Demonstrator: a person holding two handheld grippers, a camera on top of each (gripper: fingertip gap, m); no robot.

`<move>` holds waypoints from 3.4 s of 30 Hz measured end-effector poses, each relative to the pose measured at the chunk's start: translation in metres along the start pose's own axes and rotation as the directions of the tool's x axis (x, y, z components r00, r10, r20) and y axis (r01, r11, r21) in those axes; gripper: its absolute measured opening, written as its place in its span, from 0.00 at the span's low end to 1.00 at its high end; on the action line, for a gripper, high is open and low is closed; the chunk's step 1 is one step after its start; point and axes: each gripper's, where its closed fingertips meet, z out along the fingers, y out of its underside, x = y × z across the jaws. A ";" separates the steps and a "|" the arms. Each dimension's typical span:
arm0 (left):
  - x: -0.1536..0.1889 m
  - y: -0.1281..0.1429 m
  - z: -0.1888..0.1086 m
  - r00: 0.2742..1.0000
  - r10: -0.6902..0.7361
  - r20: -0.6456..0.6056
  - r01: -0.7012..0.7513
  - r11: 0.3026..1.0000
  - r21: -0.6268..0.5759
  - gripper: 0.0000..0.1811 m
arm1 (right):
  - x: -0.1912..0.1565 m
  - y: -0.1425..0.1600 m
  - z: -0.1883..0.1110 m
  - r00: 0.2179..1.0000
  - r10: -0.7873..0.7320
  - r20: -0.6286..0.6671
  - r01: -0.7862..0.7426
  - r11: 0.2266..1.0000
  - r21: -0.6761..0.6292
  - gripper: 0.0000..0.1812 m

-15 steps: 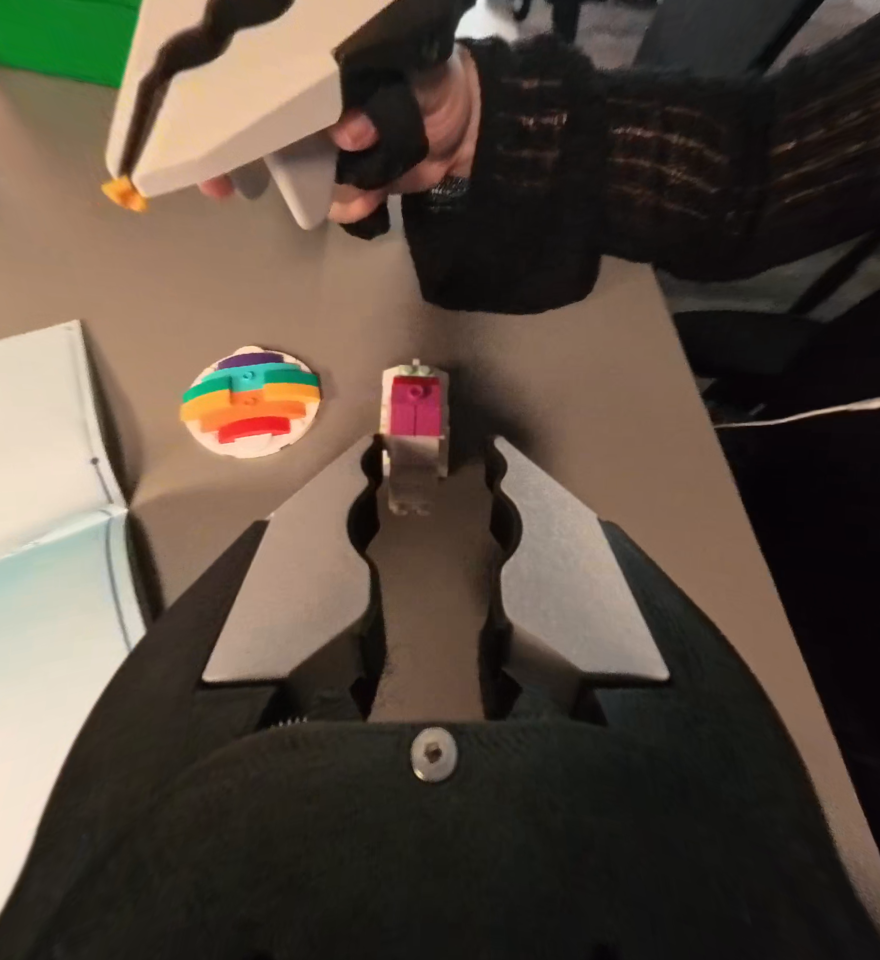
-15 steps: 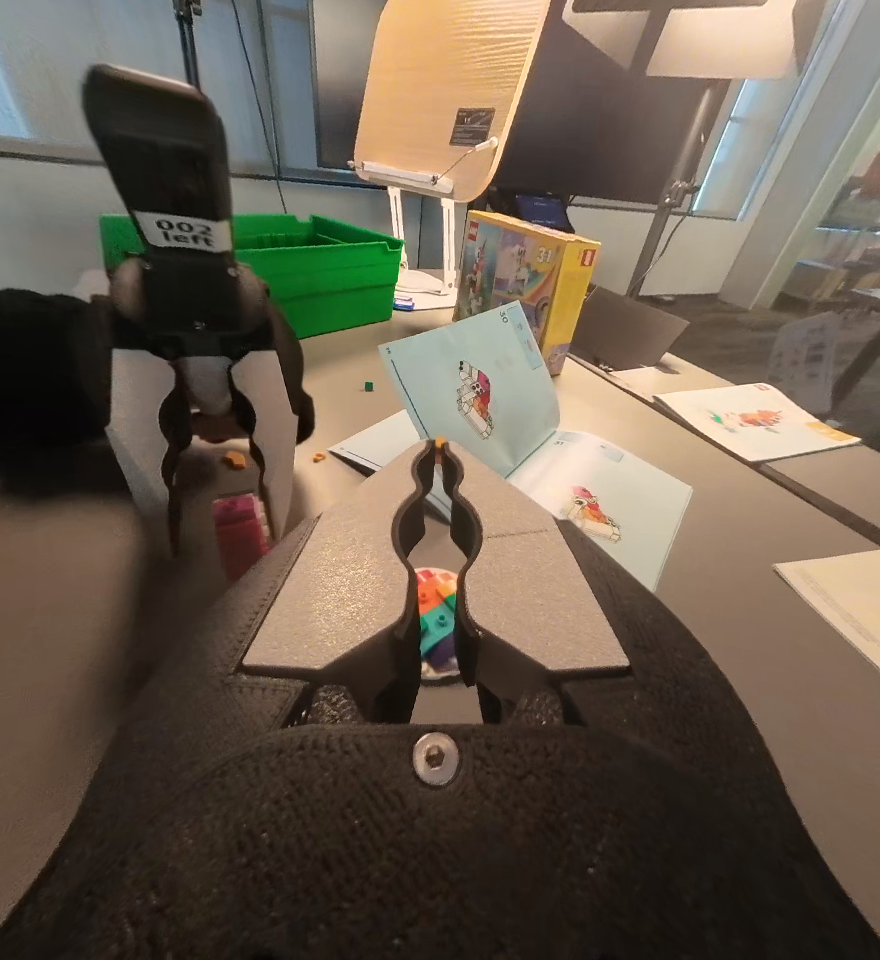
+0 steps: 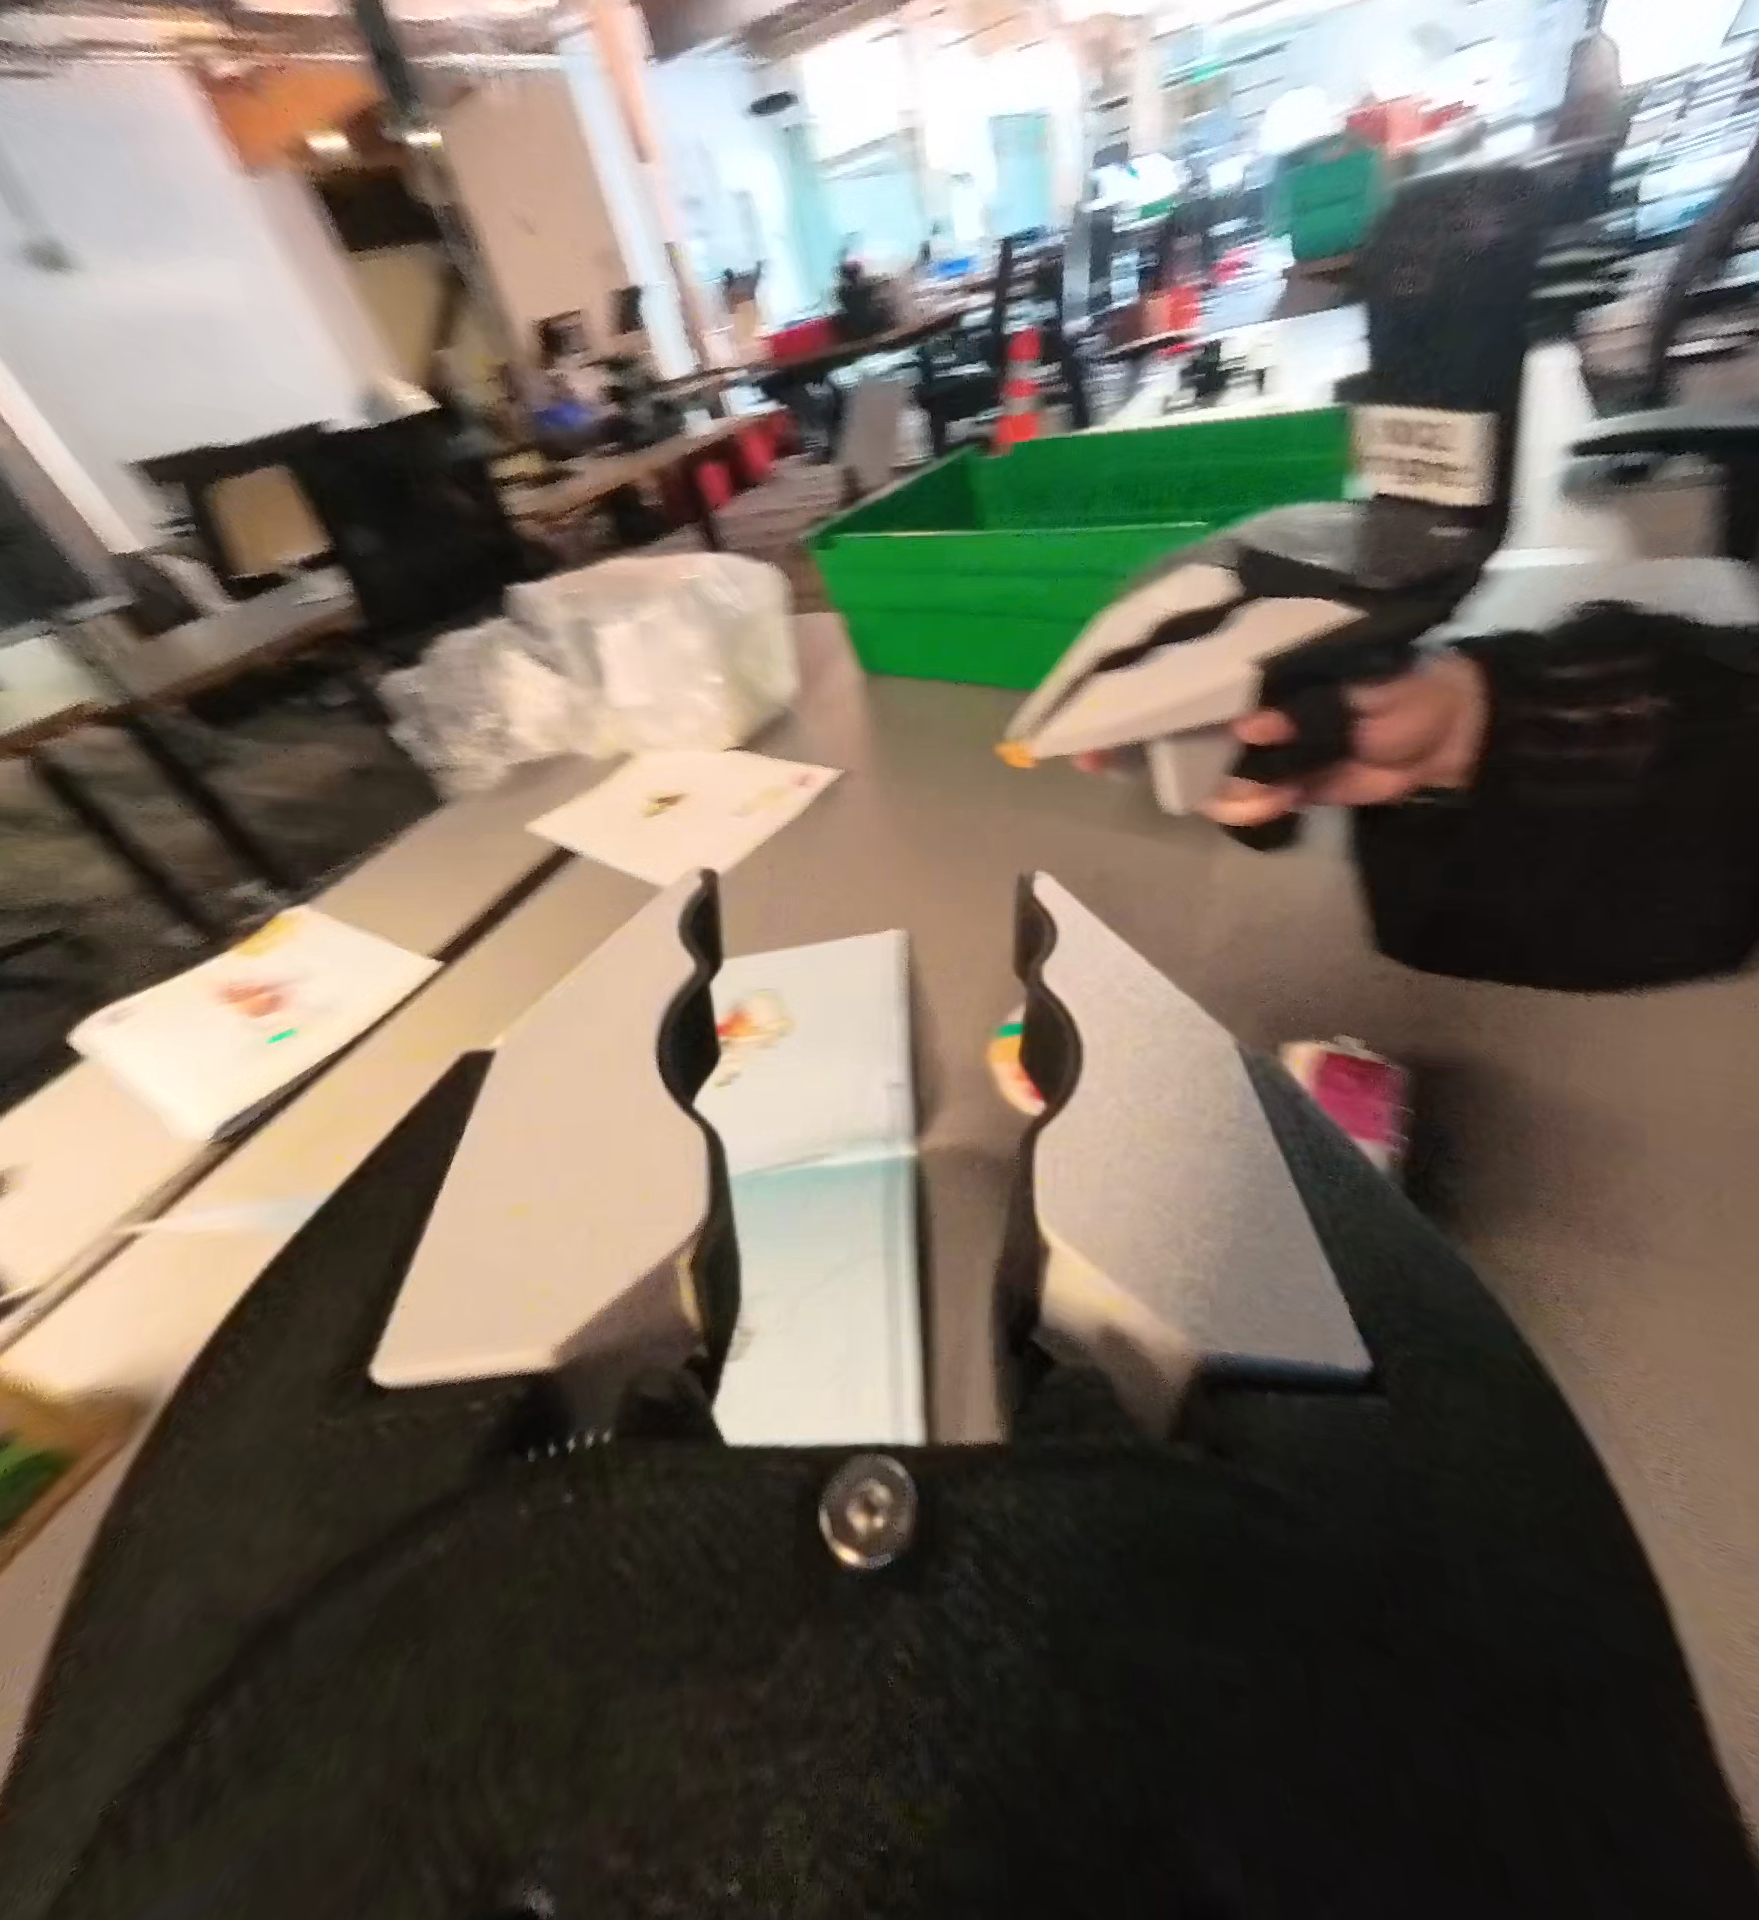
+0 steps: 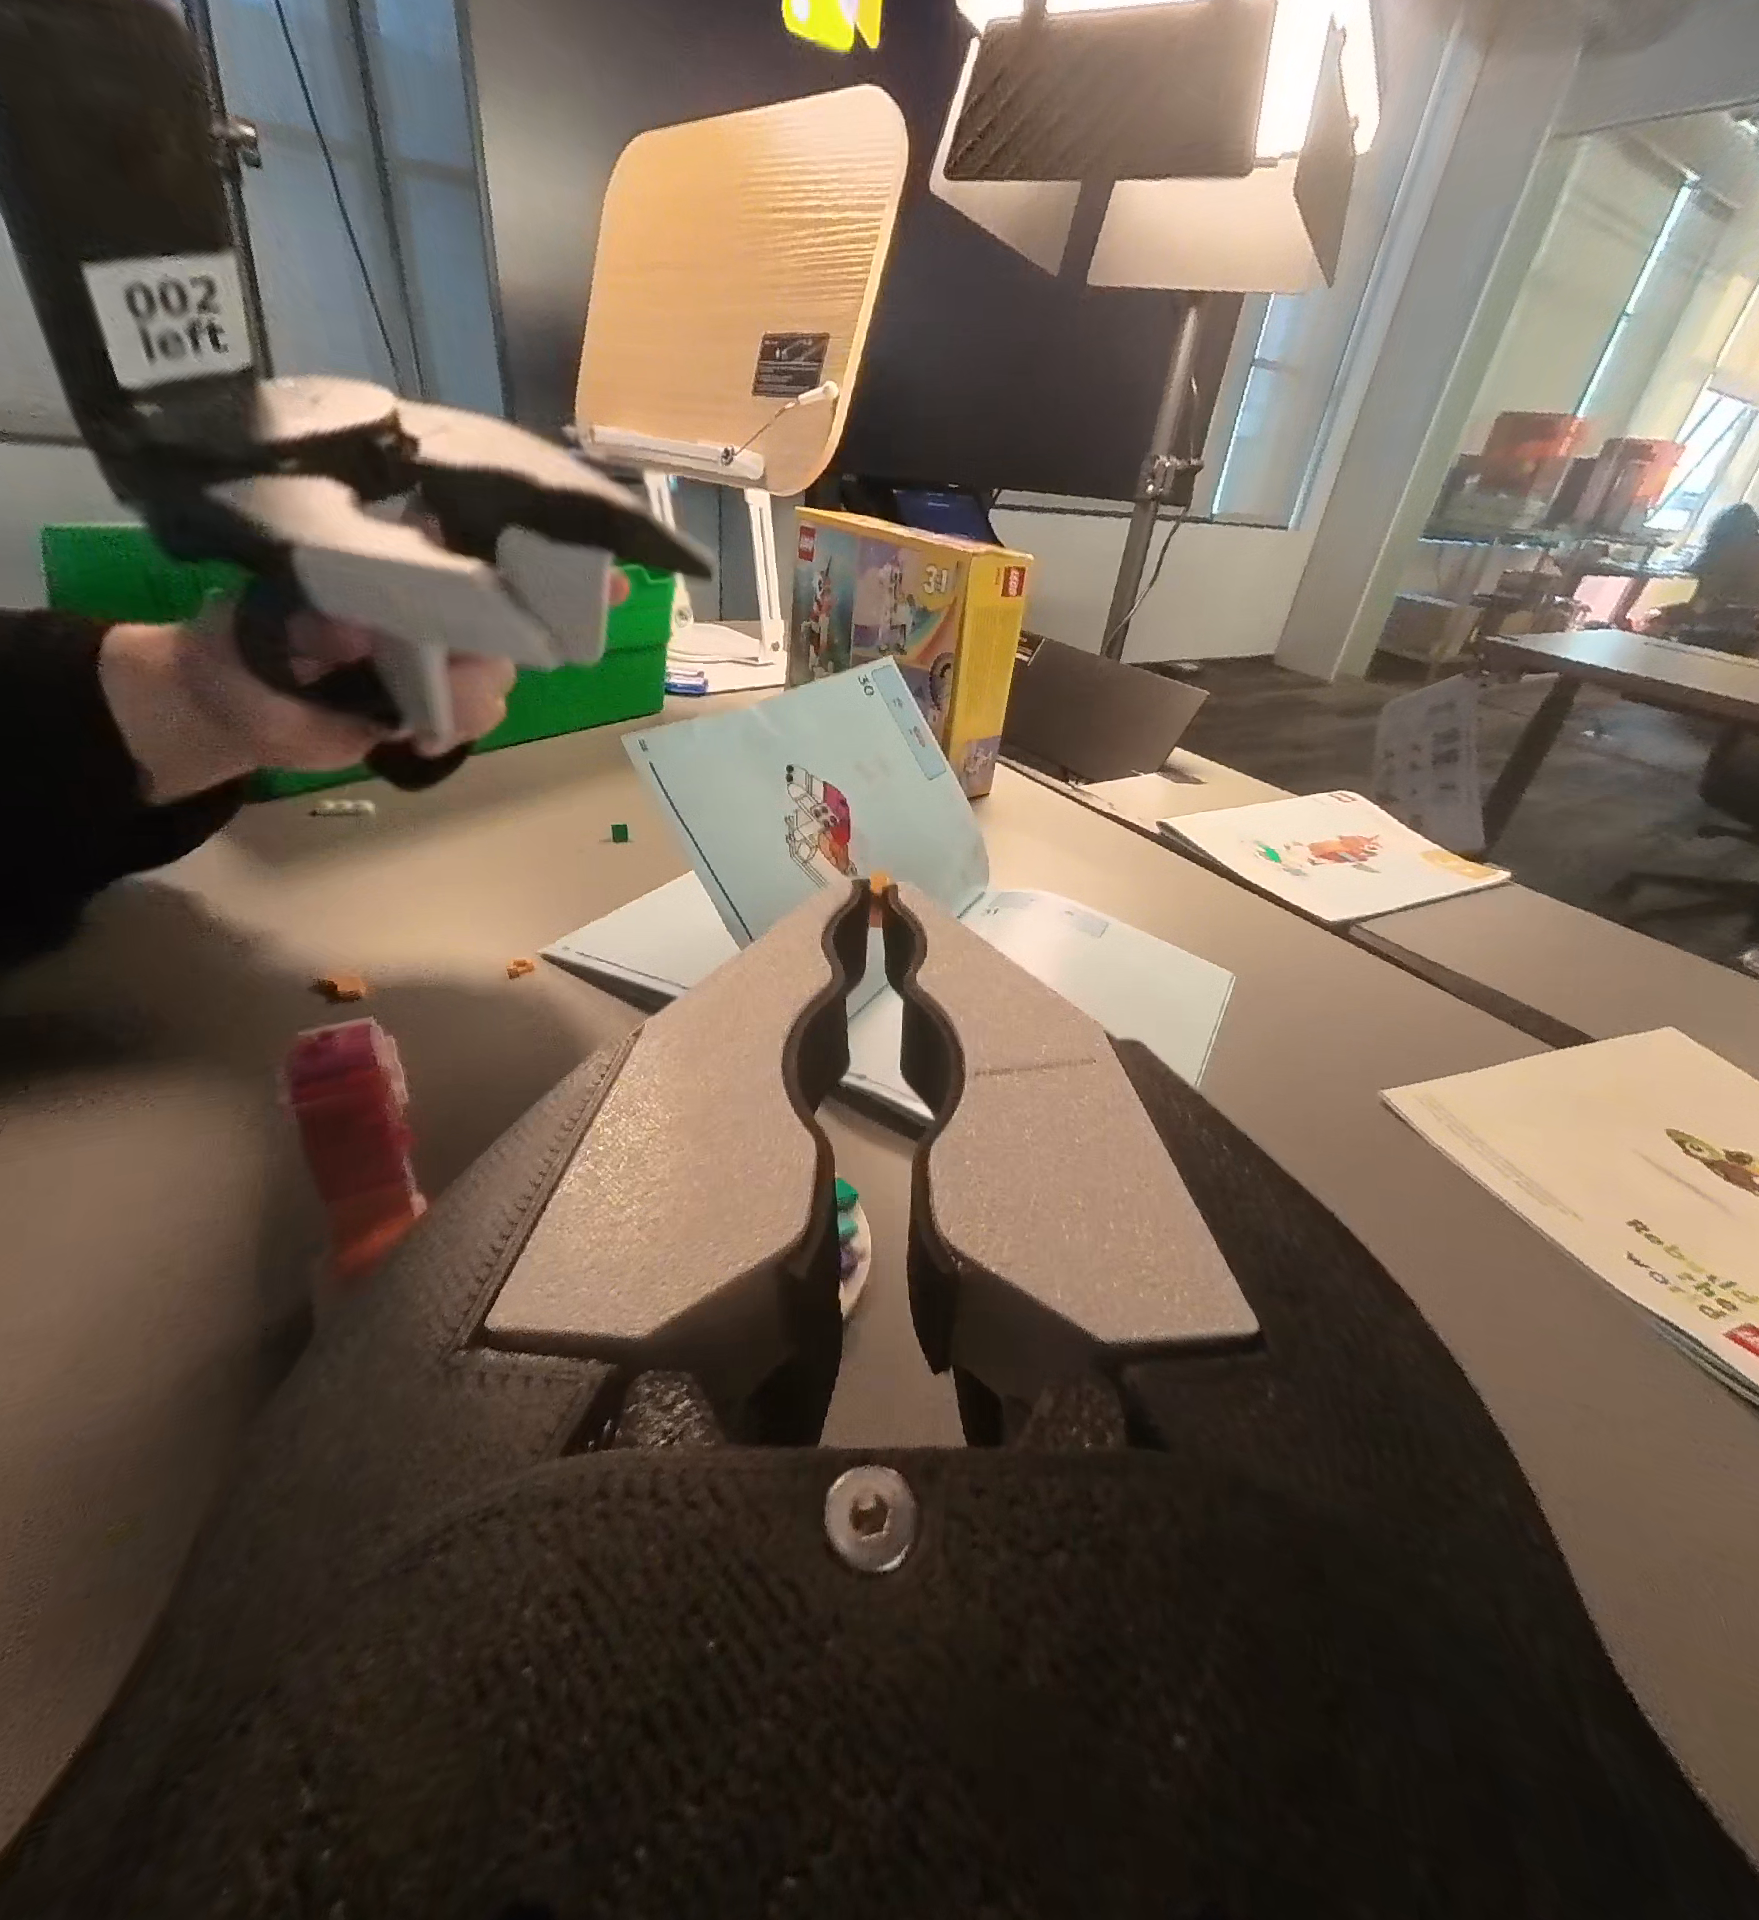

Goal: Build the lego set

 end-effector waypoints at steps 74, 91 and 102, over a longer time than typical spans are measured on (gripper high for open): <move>0.126 0.083 0.005 0.172 -0.958 -0.230 0.701 0.283 -0.655 0.13 | -0.053 0.074 -0.025 0.244 -0.914 0.325 0.966 0.199 -0.167 0.00; 0.094 0.094 -0.006 0.088 -0.981 -0.171 0.754 0.178 -0.632 0.13 | -0.056 0.111 -0.035 0.498 -0.713 0.494 0.853 0.301 -0.427 0.01; 0.098 0.093 -0.007 0.098 -0.979 -0.181 0.736 0.194 -0.648 0.13 | -0.095 0.078 -0.034 0.835 -0.240 0.496 0.449 0.818 -0.360 0.24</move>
